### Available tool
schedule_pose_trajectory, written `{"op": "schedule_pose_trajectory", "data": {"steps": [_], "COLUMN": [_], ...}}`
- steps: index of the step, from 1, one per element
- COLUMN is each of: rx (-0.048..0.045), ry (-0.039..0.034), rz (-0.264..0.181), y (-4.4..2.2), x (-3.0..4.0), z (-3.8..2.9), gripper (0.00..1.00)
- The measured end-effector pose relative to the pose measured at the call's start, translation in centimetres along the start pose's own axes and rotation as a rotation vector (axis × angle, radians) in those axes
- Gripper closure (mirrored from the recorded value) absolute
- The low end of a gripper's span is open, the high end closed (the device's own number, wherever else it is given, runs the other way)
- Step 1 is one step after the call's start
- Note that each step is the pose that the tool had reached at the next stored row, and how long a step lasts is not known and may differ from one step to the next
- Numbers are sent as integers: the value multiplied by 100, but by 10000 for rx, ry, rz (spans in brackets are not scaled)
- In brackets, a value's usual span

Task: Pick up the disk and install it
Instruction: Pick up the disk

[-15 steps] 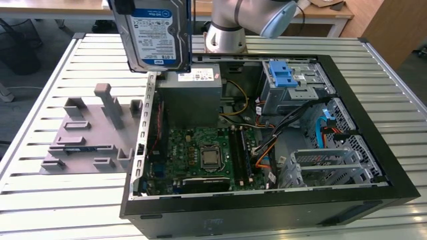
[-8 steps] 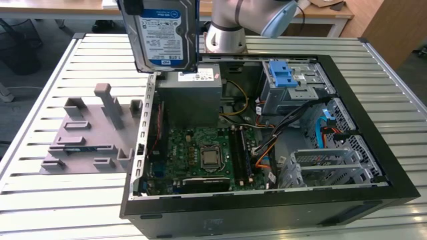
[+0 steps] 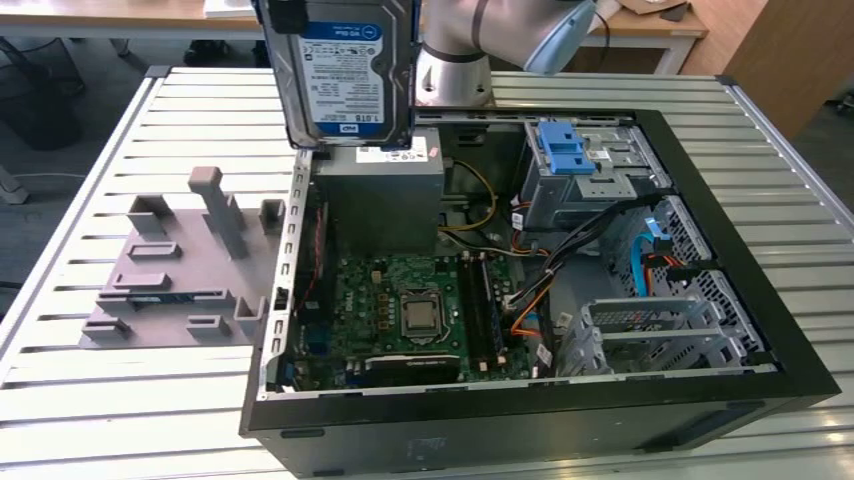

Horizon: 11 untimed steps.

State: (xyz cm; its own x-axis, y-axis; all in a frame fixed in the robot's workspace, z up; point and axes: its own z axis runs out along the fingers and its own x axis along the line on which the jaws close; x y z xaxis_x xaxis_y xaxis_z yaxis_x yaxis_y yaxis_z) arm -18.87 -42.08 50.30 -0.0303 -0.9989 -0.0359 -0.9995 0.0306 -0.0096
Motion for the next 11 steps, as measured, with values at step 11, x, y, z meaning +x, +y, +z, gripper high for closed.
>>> {"op": "schedule_pose_trajectory", "data": {"steps": [11], "rx": [0], "ry": [0], "rz": [0], "y": [-169], "x": [65], "z": [-1], "gripper": [64]}}
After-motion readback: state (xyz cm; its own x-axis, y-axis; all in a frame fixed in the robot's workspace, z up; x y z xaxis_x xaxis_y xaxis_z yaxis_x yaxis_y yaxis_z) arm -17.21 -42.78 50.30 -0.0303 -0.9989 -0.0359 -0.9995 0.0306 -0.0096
